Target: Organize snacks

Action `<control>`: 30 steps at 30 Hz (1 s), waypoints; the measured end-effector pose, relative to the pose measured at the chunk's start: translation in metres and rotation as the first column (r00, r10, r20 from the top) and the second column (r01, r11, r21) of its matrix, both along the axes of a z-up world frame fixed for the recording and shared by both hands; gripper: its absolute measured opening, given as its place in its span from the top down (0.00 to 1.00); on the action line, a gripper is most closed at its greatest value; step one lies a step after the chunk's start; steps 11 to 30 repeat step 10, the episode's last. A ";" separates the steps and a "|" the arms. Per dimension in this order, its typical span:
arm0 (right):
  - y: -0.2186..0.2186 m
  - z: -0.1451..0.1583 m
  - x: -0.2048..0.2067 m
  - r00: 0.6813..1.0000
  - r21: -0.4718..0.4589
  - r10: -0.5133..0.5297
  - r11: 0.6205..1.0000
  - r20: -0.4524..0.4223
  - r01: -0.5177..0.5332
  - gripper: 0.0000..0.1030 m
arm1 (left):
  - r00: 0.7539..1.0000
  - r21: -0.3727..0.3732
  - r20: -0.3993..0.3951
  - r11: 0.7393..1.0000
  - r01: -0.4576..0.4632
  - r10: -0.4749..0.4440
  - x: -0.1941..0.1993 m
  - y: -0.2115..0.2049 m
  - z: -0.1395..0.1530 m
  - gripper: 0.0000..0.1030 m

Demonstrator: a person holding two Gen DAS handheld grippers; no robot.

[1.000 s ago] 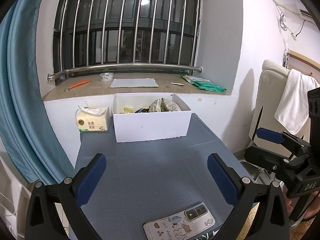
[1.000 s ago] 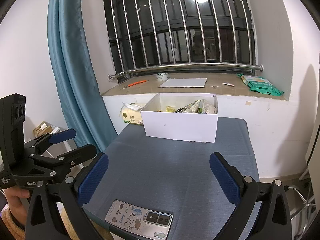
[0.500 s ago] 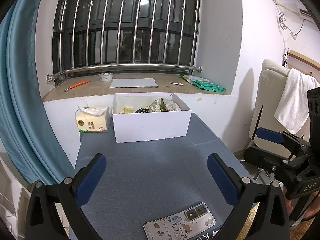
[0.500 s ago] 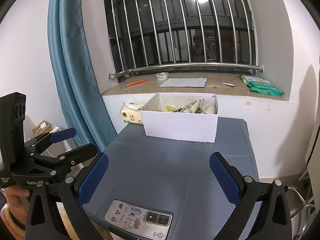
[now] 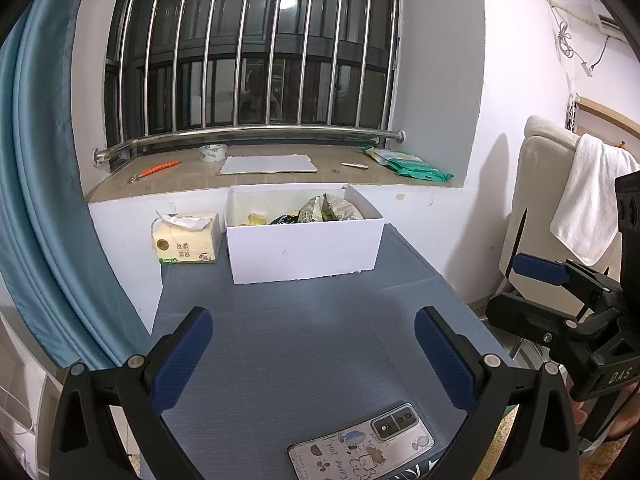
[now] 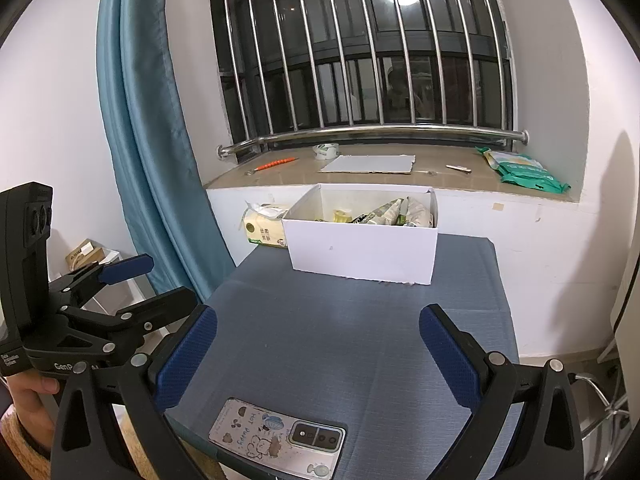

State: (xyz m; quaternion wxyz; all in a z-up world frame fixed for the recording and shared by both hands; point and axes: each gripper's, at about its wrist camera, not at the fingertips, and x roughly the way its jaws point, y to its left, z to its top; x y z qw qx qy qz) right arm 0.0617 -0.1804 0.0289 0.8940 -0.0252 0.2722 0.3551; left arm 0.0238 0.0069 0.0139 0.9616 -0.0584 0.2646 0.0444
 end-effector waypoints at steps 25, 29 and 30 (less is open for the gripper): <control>-0.003 0.000 0.001 1.000 -0.003 0.000 1.000 0.001 0.000 0.00 | 1.000 -0.004 0.010 1.000 0.018 -0.018 -0.002 -0.002 0.001 0.00; -0.003 0.000 0.001 1.000 -0.003 0.000 1.000 0.001 0.000 0.00 | 1.000 -0.004 0.010 1.000 0.018 -0.018 -0.002 -0.002 0.001 0.00; -0.003 0.000 0.001 1.000 -0.003 0.000 1.000 0.001 0.000 0.00 | 1.000 -0.004 0.010 1.000 0.018 -0.018 -0.002 -0.002 0.001 0.00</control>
